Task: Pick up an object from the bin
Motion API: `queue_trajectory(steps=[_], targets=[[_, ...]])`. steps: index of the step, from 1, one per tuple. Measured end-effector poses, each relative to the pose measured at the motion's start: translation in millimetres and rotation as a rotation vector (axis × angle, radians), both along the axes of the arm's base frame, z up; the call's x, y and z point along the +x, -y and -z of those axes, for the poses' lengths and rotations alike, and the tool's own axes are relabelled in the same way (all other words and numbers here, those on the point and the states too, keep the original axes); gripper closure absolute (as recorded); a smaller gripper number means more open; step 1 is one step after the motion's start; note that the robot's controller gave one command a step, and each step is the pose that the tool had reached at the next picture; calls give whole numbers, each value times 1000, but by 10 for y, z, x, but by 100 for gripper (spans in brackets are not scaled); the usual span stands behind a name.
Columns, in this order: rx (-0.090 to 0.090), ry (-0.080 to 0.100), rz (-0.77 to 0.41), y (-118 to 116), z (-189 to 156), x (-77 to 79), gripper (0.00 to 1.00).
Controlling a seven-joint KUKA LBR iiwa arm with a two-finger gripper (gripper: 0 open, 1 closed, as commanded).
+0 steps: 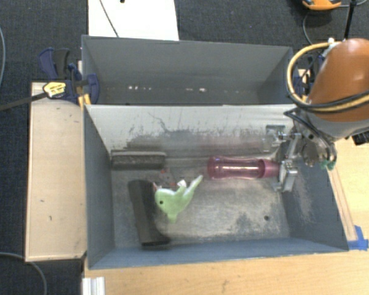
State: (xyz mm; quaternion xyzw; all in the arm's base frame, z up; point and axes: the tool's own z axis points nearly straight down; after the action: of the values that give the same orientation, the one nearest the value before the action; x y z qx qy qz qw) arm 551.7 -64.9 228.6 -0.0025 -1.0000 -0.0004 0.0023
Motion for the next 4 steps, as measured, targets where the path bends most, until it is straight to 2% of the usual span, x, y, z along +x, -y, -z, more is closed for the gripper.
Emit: queue_trajectory(steps=[1,2,3,4], targets=[[-1,8,-2,-3,-47,14,0],[-1,12,-19,-126,647,202,0],[-1,6,109,-497,720,306,0],[0,15,177,-424,939,363,0]])
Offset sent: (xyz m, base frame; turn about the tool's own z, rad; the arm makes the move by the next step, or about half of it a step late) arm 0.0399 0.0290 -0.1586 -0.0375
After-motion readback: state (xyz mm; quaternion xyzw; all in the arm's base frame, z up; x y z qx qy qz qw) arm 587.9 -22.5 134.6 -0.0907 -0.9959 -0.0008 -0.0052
